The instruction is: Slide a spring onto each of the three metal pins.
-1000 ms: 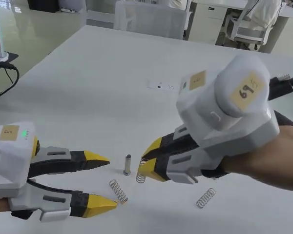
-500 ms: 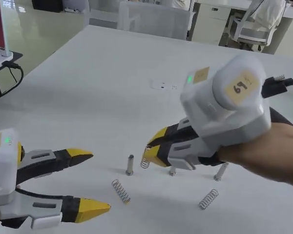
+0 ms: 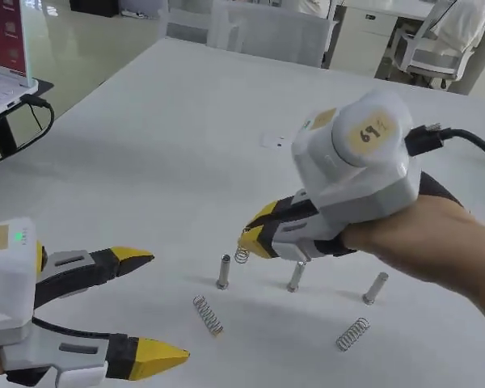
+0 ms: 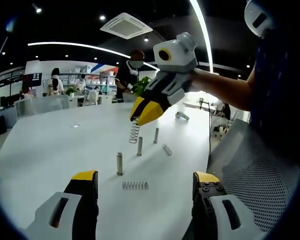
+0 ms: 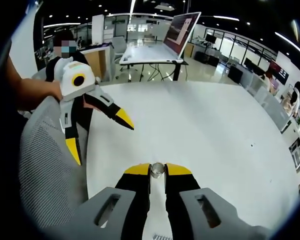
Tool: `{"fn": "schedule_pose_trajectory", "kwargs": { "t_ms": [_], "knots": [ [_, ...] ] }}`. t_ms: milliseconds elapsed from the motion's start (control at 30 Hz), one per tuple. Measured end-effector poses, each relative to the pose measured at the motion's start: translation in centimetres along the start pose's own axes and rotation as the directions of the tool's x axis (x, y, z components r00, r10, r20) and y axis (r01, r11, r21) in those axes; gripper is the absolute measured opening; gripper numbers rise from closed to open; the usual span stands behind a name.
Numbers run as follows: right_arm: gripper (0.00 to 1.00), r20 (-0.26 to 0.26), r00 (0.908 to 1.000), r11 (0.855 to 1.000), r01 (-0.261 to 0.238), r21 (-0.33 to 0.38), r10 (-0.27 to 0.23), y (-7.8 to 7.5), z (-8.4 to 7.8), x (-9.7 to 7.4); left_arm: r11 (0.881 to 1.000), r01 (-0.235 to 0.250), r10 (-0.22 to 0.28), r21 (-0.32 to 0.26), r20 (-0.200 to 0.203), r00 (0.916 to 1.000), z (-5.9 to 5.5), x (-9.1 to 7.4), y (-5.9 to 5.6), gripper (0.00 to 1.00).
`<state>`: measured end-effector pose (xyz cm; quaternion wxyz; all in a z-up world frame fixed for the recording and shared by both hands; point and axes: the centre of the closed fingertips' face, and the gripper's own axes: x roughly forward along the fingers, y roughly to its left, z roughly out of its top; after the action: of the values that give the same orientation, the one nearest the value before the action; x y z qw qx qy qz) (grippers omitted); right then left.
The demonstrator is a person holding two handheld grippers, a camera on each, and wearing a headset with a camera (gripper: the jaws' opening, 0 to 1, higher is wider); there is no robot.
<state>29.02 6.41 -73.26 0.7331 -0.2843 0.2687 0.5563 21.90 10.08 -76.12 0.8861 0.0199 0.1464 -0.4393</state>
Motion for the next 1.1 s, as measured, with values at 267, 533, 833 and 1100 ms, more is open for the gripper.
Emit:
{"fn": "schedule_pose_trajectory", "kwargs": {
  "t_ms": [267,533,833,1100],
  "knots": [
    [0.08,-0.007,1.0000,1.000,-0.002,0.006,0.002,-0.7,0.6,1.2,1.000,-0.001,0.001,0.001,0.001,1.0000,0.0,0.1,-0.2,0.77],
    [0.08,-0.028,0.9995,1.000,-0.015,0.009,0.016,-0.9,0.4,2.4,1.000,-0.002,0.002,0.006,0.016,0.9999,0.4,0.1,-0.2,0.82],
    [0.08,-0.044,0.9989,1.000,-0.018,0.009,0.019,-1.2,0.2,3.0,1.000,0.001,-0.002,0.017,0.023,0.9997,0.6,0.1,-0.3,0.86],
    [0.08,-0.048,0.9985,1.000,-0.026,0.009,0.027,-1.2,0.1,3.5,1.000,0.008,-0.008,0.022,0.017,0.9998,0.4,0.2,-0.4,0.90]
  ]
}}
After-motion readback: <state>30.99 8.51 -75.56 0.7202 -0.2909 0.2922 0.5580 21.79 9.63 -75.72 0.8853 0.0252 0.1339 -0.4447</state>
